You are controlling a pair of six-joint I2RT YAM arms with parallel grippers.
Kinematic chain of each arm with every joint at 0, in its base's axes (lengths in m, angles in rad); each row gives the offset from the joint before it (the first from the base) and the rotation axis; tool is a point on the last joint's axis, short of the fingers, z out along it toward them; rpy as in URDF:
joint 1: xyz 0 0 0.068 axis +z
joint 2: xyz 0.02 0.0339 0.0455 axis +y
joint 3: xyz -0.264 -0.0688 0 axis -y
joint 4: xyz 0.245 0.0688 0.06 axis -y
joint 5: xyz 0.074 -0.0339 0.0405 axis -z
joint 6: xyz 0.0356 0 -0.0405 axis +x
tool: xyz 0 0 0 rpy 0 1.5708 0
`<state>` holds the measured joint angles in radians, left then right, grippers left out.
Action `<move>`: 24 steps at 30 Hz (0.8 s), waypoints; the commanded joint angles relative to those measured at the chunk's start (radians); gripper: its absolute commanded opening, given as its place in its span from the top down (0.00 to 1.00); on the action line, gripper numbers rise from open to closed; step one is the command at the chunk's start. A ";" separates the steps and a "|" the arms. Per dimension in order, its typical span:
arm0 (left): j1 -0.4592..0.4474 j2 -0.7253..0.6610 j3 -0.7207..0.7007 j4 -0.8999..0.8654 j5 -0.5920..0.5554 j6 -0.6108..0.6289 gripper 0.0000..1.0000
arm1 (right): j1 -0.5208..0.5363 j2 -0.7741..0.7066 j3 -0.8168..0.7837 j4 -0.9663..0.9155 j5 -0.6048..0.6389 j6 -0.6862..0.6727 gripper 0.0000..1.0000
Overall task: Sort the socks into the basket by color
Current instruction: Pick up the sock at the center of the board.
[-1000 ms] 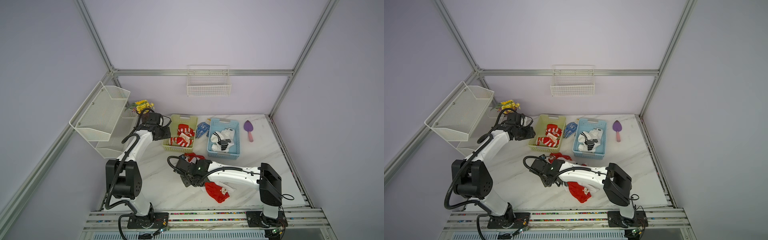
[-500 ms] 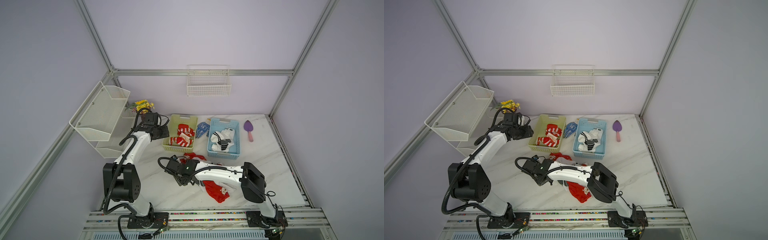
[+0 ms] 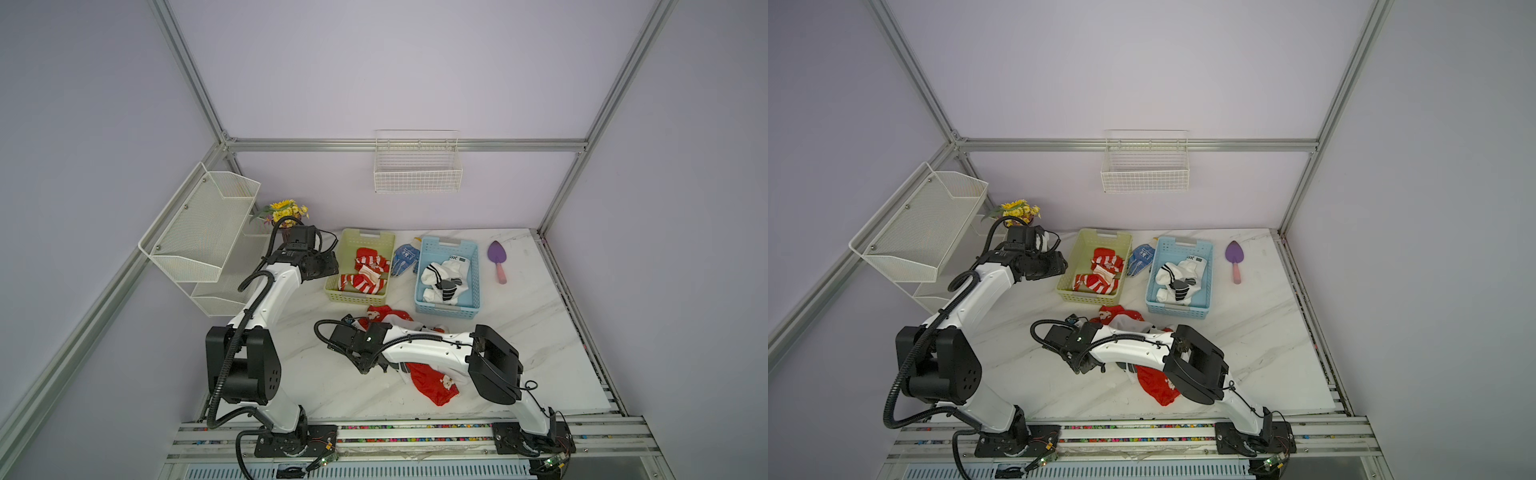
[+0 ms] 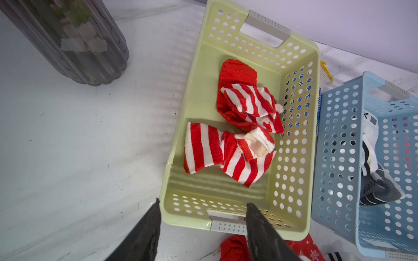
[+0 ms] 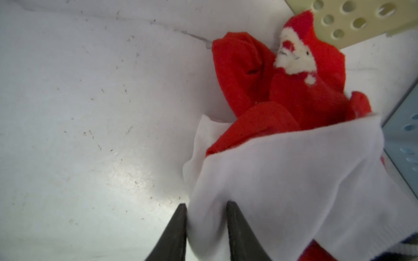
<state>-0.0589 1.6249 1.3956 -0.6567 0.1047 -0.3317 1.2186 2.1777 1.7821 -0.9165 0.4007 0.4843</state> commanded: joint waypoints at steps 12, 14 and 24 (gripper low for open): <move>0.011 -0.023 -0.018 0.026 0.041 -0.019 0.40 | 0.004 -0.087 0.006 0.001 0.038 0.010 0.87; 0.011 -0.022 -0.020 0.028 0.047 -0.018 0.41 | 0.002 -0.109 -0.001 0.009 0.031 0.010 0.87; 0.011 -0.017 -0.021 0.031 0.080 -0.020 0.41 | -0.015 -0.210 -0.036 0.019 0.022 0.019 0.91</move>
<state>-0.0536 1.6249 1.3956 -0.6518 0.1574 -0.3340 1.2106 2.0075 1.7618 -0.9058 0.4210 0.4889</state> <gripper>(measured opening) 0.595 0.096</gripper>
